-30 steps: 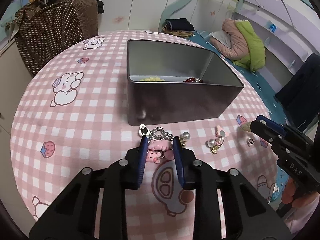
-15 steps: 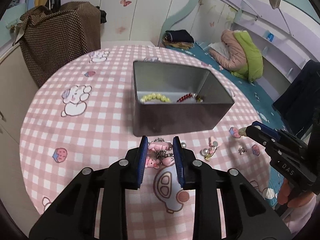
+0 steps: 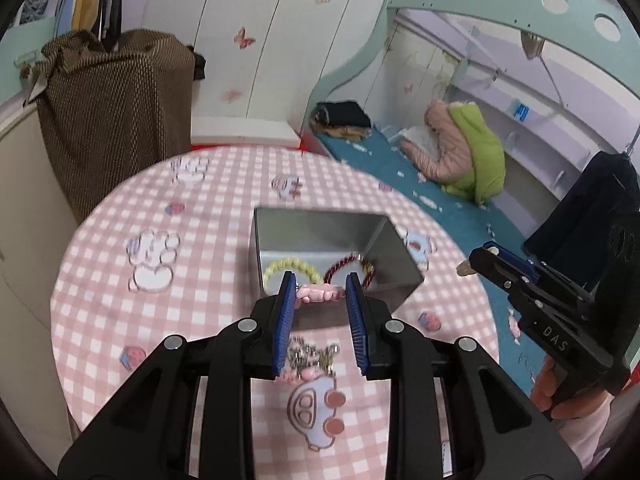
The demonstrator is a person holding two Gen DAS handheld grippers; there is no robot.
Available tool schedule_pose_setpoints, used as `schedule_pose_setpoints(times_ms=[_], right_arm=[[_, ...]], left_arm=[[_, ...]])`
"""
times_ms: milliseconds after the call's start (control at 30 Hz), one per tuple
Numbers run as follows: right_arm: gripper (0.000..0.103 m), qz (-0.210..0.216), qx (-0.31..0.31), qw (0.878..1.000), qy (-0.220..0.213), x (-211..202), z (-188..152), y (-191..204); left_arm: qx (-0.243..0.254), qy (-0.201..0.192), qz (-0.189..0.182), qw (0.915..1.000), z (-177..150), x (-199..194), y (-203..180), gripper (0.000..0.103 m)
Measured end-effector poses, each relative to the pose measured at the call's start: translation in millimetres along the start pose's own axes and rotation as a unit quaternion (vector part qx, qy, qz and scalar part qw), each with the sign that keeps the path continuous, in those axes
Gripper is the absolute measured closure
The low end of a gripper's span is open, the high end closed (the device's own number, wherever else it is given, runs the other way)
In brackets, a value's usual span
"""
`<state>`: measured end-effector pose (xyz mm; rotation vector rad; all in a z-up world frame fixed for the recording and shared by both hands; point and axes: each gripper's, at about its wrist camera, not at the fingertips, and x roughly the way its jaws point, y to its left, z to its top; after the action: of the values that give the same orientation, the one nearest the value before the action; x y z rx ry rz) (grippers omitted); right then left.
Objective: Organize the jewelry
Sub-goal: 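Lower the pink charm into the box with the left tool while the right tool drops the pendant in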
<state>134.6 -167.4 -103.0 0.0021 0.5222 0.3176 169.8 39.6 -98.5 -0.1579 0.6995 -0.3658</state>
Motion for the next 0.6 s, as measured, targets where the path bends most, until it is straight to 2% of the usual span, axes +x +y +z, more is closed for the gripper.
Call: schedule_pose_setpoints(times_ms=[300,600], right_arm=[[0.075,0.030,-0.001,0.999,-0.013,14,19,8],[0.075,0.055,-0.010,0.998,0.014,41,19,15]], left_arm=[[-0.016,-0.031,-0.037,0.9987,29,-4,4,0.077],[-0.021,-0.012,-0.037,0.9990,33,22,8,0.077]])
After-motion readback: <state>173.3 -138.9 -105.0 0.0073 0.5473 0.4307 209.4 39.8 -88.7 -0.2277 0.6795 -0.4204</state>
